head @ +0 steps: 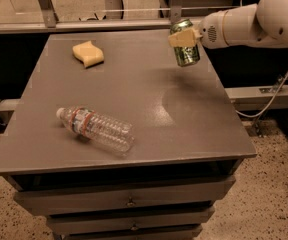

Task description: Place green can upright

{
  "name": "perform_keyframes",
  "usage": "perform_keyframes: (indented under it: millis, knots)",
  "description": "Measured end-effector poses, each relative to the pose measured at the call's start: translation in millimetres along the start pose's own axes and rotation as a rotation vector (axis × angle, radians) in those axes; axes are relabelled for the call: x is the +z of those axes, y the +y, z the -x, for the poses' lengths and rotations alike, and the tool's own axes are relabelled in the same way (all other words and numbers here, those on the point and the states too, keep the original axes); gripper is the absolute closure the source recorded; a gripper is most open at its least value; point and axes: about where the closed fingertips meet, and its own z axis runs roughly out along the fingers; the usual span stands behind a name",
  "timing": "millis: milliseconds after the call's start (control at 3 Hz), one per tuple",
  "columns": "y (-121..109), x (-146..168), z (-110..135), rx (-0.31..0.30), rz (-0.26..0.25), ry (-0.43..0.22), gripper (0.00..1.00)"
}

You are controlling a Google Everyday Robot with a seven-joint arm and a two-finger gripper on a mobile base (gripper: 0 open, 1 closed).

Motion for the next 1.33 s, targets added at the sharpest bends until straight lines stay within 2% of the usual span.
perform_keyframes:
  millis: [333, 667, 1000, 1333]
  knots:
    - [3, -23, -2, -0.025, 0.065, -0.156, 1.0]
    - [31, -22, 18, -0.125, 0.12, -0.231, 1.0]
    - [34, -21, 19, -0.135, 0.129, -0.238, 1.0]
    - [44, -18, 4, -0.199, 0.193, -0.298, 1.0]
